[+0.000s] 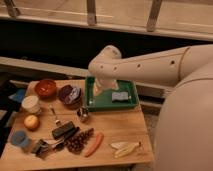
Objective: Place eraser in tray
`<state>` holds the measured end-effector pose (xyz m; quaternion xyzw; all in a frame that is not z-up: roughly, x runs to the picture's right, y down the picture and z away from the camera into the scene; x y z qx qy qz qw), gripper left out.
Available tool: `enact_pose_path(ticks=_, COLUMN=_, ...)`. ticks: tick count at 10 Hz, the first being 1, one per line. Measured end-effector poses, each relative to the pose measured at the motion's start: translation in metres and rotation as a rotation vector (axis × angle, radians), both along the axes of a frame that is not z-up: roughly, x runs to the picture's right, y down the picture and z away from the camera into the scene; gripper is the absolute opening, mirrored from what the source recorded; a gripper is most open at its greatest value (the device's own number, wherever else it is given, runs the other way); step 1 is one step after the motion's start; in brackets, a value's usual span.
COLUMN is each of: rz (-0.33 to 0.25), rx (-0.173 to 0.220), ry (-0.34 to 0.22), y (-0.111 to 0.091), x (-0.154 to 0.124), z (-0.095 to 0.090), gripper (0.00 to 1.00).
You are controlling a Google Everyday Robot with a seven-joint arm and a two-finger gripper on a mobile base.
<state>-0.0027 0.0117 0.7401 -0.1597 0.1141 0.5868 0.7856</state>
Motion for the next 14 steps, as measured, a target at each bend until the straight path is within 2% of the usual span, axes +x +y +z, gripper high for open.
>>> enact_pose_path(ticks=2, rz=-0.048, rx=-0.019, ry=-0.052, y=0.015, x=-0.032, z=-0.003, gripper=0.73)
enact_pose_path(ticks=4, rz=-0.112, rx=-0.053, ry=-0.131, y=0.036, x=-0.070, z=-0.009, gripper=0.73)
enact_pose_path(ticks=5, rz=-0.129, rx=-0.064, ry=-0.151, y=0.041, x=-0.079, z=-0.010, gripper=0.73)
enact_pose_path(ticks=7, rz=-0.196, rx=-0.126, ry=-0.273, y=0.068, x=-0.111, z=-0.026, gripper=0.73)
enact_pose_path(ticks=10, rz=-0.219, rx=-0.192, ry=-0.405, y=0.090, x=-0.128, z=-0.042, gripper=0.73)
enact_pose_path(ticks=11, rz=-0.223, rx=-0.197, ry=-0.419, y=0.093, x=-0.130, z=-0.044, gripper=0.73)
enact_pose_path(ticks=13, rz=-0.230, rx=-0.196, ry=-0.405, y=0.089, x=-0.126, z=-0.043, gripper=0.73)
enact_pose_path(ticks=14, rz=-0.258, rx=-0.196, ry=-0.412, y=0.086, x=-0.132, z=-0.043, gripper=0.73)
